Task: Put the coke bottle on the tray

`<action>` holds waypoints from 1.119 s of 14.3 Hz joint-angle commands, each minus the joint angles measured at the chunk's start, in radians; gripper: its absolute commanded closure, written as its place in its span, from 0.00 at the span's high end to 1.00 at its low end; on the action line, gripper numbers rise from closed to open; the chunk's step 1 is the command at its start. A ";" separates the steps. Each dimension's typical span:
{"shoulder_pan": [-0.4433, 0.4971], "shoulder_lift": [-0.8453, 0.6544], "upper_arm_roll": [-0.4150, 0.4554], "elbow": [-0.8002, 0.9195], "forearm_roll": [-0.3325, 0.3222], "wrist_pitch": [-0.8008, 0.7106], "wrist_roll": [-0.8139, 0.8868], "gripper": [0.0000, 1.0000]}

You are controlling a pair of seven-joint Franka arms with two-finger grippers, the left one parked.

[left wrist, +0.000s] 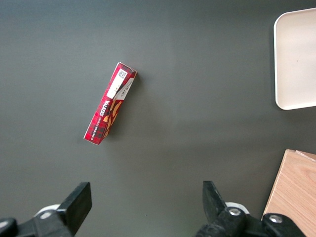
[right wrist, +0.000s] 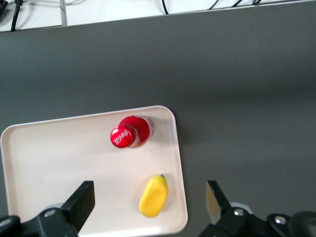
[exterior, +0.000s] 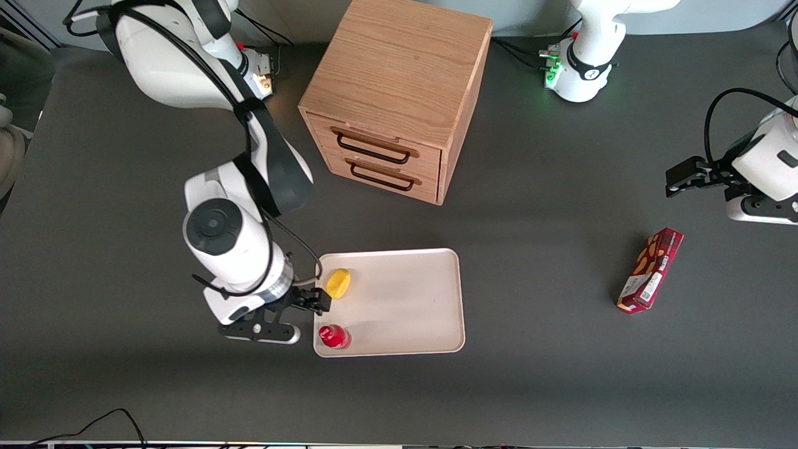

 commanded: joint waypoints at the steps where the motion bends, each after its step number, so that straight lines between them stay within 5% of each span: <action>1: -0.058 -0.111 0.016 -0.031 0.056 -0.137 -0.070 1.00; 7: -0.223 -0.447 0.022 -0.256 0.098 -0.283 -0.244 1.00; 11: -0.335 -0.687 0.013 -0.447 0.053 -0.307 -0.391 1.00; 16: -0.409 -0.712 0.022 -0.393 0.059 -0.394 -0.423 1.00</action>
